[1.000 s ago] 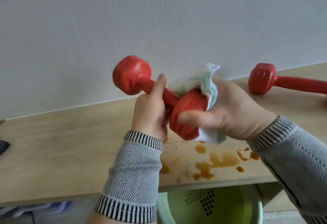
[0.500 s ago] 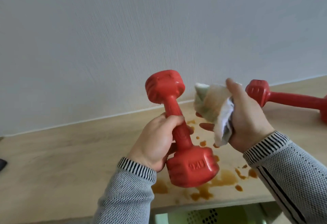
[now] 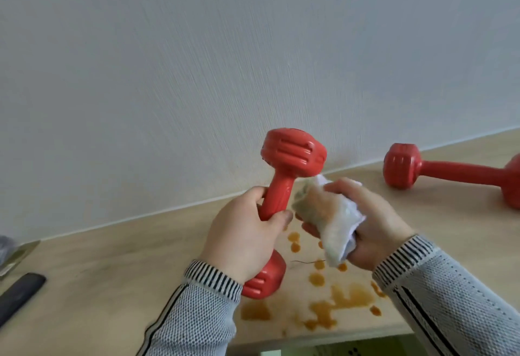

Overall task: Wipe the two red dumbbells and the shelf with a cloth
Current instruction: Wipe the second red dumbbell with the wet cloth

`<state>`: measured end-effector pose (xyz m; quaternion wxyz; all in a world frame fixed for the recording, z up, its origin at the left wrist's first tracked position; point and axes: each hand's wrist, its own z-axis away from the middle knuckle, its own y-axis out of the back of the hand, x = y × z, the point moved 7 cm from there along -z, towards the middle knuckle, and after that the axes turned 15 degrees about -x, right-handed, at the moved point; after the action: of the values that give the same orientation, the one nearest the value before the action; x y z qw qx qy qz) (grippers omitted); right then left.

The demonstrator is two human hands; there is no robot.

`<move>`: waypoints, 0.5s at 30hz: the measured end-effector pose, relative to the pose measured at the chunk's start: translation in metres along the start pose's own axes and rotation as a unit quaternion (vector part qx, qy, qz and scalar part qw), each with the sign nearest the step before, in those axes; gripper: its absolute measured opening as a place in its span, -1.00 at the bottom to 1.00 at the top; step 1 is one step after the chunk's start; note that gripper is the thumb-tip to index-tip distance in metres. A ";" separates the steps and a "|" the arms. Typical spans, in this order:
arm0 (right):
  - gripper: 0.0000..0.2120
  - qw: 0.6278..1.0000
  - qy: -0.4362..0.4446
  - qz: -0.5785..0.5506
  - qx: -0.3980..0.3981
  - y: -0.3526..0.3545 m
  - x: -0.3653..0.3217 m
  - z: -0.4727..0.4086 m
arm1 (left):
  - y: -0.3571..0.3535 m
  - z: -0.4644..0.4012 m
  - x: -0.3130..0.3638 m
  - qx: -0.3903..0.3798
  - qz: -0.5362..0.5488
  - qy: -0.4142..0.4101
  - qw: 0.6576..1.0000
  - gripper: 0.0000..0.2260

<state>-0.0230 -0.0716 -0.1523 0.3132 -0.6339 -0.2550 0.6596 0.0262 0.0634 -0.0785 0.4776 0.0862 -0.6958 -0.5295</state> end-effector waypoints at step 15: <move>-0.46 0.986 -0.025 -0.114 -0.116 -0.039 0.008 0.006 | 0.026 -0.006 0.025 -0.012 0.125 -0.008 0.992 -0.85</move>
<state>-0.0252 -0.0394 -0.1289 0.3041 -0.6161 -0.4084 0.6009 0.0272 0.0546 -0.0432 0.5353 -0.0117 -0.6984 -0.4749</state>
